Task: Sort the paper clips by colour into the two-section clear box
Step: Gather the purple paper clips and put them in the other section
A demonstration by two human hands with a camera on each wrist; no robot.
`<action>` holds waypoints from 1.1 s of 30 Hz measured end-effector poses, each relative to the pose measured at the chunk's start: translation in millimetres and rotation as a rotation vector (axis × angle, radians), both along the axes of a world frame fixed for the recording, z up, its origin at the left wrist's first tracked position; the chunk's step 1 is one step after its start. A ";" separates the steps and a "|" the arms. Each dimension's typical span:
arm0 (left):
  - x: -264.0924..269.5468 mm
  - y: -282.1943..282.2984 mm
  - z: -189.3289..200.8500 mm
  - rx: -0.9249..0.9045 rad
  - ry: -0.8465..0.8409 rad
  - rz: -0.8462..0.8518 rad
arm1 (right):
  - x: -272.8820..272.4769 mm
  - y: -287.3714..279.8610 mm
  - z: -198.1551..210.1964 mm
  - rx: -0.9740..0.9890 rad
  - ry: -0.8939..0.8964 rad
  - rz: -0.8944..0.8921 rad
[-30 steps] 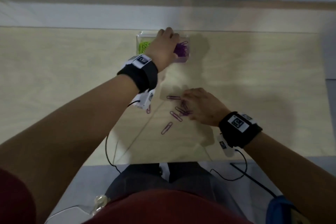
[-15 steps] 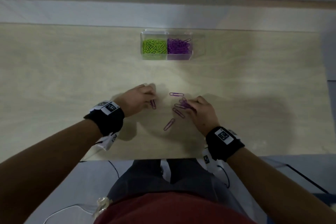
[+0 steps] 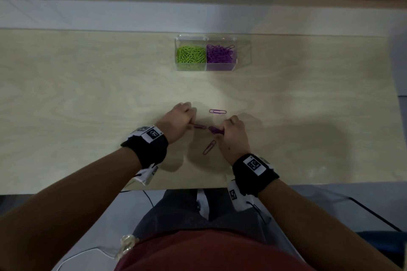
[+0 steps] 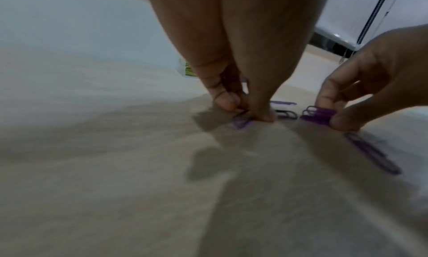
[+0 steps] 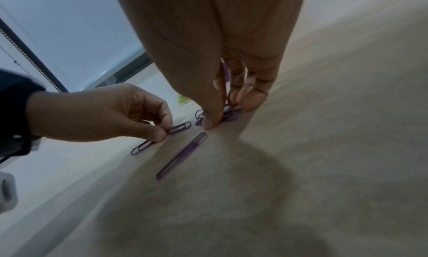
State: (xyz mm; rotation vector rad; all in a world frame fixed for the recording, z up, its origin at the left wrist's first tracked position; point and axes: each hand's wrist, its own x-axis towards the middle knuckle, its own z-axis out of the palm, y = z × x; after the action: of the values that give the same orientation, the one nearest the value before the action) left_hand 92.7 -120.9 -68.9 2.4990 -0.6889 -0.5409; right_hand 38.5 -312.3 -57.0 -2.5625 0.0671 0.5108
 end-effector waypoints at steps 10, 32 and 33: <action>-10.4 -4.0 15.7 -0.231 0.099 0.566 | 2.0 16.4 19.4 -0.237 0.101 0.271; -15.9 21.8 22.6 -0.079 0.030 0.547 | 68.8 -32.7 24.9 1.043 0.347 -0.564; -15.7 19.8 21.9 -0.010 0.005 0.453 | 70.5 -35.2 25.8 1.062 0.366 -0.549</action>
State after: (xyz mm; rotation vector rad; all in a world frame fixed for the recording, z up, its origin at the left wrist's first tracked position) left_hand 77.0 -101.1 -46.9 2.5283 -0.1085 -0.3710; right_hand 109.0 -347.5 -31.2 -1.3212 0.4724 0.5741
